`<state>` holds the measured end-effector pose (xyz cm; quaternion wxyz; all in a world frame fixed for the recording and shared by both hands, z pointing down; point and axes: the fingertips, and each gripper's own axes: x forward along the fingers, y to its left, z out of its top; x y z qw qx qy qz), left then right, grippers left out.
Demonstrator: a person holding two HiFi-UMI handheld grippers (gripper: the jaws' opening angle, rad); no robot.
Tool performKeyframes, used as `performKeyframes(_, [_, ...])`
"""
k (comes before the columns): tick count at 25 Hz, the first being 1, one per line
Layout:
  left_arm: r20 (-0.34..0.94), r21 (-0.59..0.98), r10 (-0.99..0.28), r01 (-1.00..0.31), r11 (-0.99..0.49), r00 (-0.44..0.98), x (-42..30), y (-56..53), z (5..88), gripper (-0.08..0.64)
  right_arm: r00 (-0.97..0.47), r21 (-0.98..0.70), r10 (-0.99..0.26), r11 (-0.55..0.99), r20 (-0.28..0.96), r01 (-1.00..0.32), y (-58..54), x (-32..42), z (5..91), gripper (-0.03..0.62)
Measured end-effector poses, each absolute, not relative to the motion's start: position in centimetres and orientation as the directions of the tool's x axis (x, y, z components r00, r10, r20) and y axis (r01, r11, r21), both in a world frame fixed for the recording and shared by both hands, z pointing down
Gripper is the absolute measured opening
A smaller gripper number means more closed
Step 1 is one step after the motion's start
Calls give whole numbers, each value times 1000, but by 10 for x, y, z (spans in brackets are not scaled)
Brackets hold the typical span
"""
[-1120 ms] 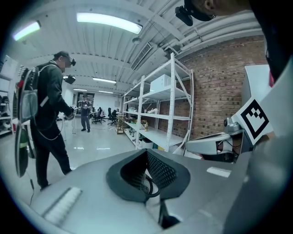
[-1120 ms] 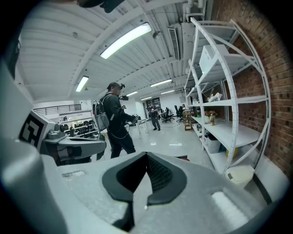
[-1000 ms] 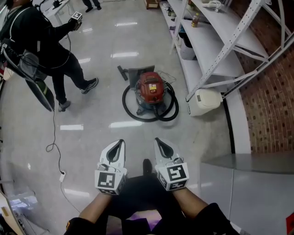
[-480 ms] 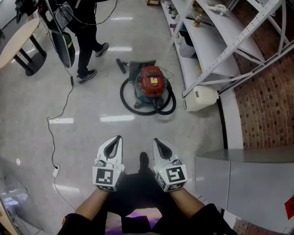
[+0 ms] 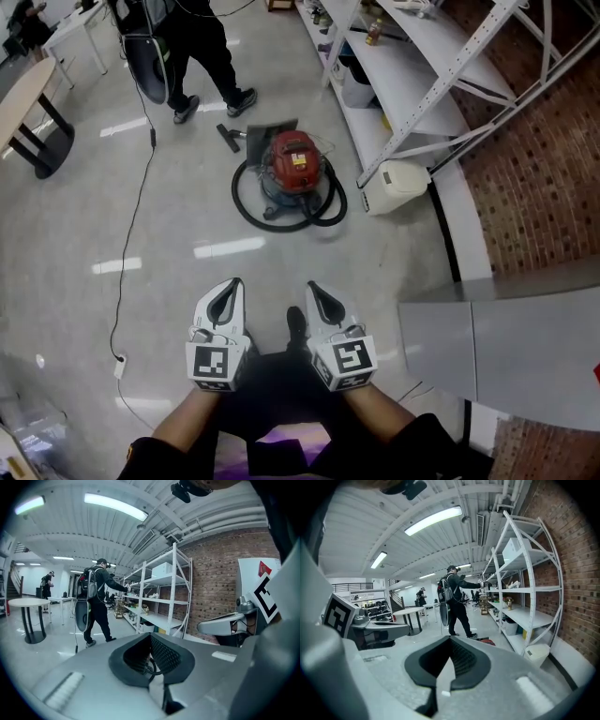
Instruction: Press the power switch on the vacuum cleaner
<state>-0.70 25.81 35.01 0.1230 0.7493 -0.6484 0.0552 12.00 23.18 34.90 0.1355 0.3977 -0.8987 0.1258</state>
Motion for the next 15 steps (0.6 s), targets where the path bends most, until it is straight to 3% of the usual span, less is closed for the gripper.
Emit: performKeyframes(15, [216,131,-953,-973,-190,215,-28,273,339,15,-610,-120,-714,611,344,-782,252,99,355,-9])
